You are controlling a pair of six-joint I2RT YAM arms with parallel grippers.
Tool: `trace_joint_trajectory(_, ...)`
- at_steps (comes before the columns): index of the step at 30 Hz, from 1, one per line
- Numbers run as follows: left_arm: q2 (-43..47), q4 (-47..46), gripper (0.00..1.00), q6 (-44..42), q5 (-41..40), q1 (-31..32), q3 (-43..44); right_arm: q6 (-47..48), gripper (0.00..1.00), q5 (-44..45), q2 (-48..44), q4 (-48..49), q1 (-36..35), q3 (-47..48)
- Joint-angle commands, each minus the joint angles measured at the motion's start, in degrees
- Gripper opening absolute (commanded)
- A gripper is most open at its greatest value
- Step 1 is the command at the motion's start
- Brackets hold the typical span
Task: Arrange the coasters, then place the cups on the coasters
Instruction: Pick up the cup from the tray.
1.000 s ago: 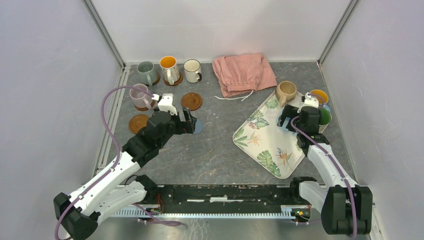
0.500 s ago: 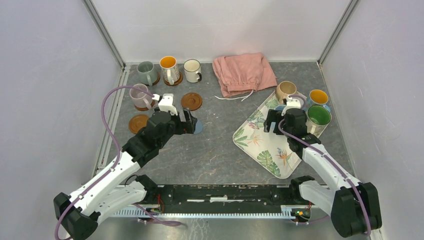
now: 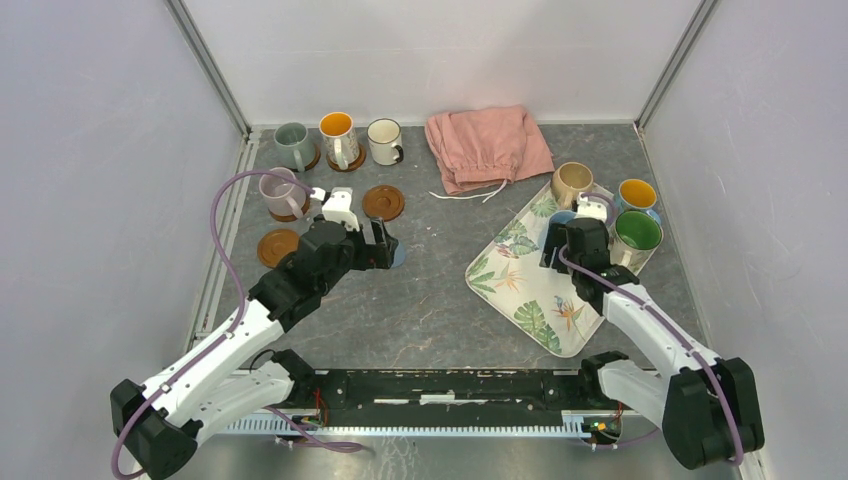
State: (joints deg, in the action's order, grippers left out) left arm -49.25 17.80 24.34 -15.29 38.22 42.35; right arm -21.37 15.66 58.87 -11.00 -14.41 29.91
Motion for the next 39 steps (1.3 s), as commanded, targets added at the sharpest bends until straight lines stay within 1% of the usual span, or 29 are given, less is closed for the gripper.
trace_joint_trajectory(1,0.04,-2.68,1.0,0.62,1.42,-0.29,0.33,-1.29,0.67,0.8,1.91,2.3,-0.73,1.82)
trace_joint_trajectory(4,0.39,-2.6,1.0,0.66,1.27,-0.33,0.04,-1.96,0.54,0.62,2.39,2.69,-1.61,1.74)
trace_joint_trajectory(8,0.65,-2.4,1.0,0.61,1.29,-0.32,-0.14,-3.49,0.34,0.25,1.97,2.57,-3.43,1.48)
trace_joint_trajectory(10,0.5,-2.5,1.0,0.67,1.47,-0.26,-0.13,-4.7,0.28,-0.83,1.59,2.51,-4.62,1.08)
trace_joint_trajectory(13,0.48,-2.84,1.0,0.92,1.81,-0.29,-0.31,-7.55,0.25,-2.89,0.92,2.86,-6.9,0.23)
trace_joint_trajectory(19,-0.44,-3.57,1.0,2.4,3.21,-0.26,-0.77,-13.34,0.25,-4.52,0.64,4.81,-13.56,-0.43)
trace_joint_trajectory(22,-0.89,-4.03,1.0,3.52,4.24,-0.25,-1.26,-16.01,0.27,-4.06,0.72,5.69,-16.44,-0.84)
trace_joint_trajectory(23,-1.11,-4.18,1.0,3.93,4.65,-0.25,-1.41,-16.63,0.29,-4.21,0.74,6.19,-17.47,-1.07)
trace_joint_trajectory(27,-2.25,-5.12,1.0,5.56,6.25,0.2,-2.08,-17.99,0.45,-4.67,1.74,7.22,-21.43,-0.71)
trace_joint_trajectory(31,-4.33,-7.17,1.0,7.91,6.23,2.12,-3.06,-17.21,0.56,-5.23,2.14,5.98,-22.91,0.93)
trace_joint_trajectory(33,-5.63,-9.0,1.0,9.13,5.3,4.2,-3.29,-15.78,0.61,-3.94,1.21,3.52,-22.93,2.53)
trace_joint_trajectory(36,-8.94,-11.24,1.0,10.46,1.75,9.04,-2.78,-12.45,0.71,-0.25,-1.28,-0.59,-22.92,5.5)
trace_joint_trajectory(39,-13.51,-13.41,1.0,11.3,-1.95,13.97,-1.21,-8.51,0.77,5.9,-3.4,-6.45,-22.88,9.24)
